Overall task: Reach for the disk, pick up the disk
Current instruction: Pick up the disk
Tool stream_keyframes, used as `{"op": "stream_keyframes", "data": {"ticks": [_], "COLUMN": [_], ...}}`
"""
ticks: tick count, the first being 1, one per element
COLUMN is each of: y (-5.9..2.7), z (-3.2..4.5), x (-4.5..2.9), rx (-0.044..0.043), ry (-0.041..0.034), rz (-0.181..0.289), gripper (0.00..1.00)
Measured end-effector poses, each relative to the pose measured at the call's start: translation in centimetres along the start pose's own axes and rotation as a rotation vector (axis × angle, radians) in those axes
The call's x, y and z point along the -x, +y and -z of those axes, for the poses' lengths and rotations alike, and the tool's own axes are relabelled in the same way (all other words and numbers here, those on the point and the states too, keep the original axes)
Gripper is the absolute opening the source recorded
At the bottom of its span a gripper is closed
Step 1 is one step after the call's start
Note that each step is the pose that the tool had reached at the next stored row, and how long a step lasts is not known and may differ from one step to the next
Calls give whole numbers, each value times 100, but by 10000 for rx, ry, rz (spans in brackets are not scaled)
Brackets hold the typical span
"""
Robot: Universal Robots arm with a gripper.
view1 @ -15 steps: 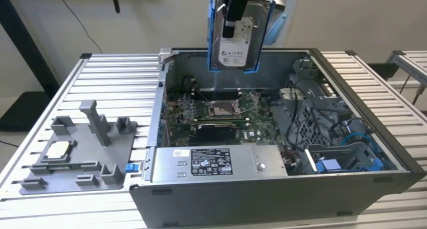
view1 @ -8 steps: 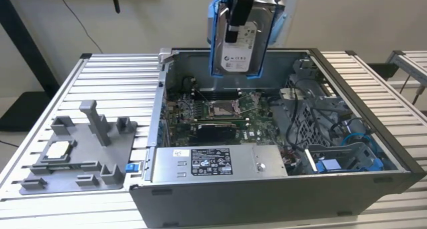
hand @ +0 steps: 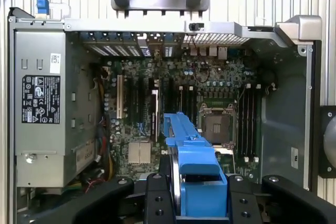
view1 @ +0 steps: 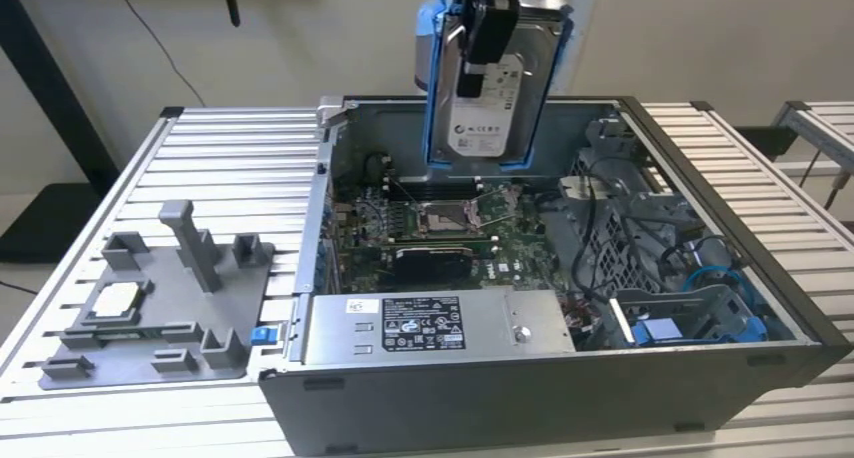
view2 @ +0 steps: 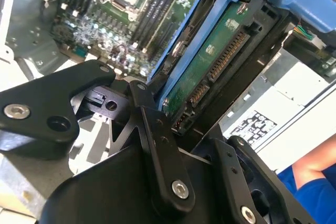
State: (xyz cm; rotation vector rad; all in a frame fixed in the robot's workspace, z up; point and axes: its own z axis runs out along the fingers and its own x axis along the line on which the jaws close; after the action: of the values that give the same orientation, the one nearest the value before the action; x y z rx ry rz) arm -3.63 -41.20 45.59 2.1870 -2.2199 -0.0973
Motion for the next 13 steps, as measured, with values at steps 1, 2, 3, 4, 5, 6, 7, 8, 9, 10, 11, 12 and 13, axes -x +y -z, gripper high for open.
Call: {"op": "stream_keyframes", "data": {"ticks": [1, 2, 3, 4, 5, 6, 7, 8, 9, 10, 11, 12, 13], "y": [-5, -10, -16, -21, -26, -29, -32, -34, -36, -38, -39, -41, -43], "z": [1, 1, 2, 2, 3, 4, 4, 5, 5, 5, 5, 5, 6], "x": [-26, -53, -80, -107, -135, -165, -195, -226, -258, -289, -320, -352, -383], "rx": [3, 6, 10, 13, 17, 19, 21, 22, 22, 23, 23, 23, 24], "ry": [0, 0, -1, -1, 0, 0, 0, 0, 0, 0, -1, 0, 0], "rz": [0, -1, -2, -2, -3, -3, -4, -5, -7, -8, -10, -12, -14], "gripper": [0, 0, 0, 0, 0, 0, 0, 0, 0, 0, 0, 0, 0]}}
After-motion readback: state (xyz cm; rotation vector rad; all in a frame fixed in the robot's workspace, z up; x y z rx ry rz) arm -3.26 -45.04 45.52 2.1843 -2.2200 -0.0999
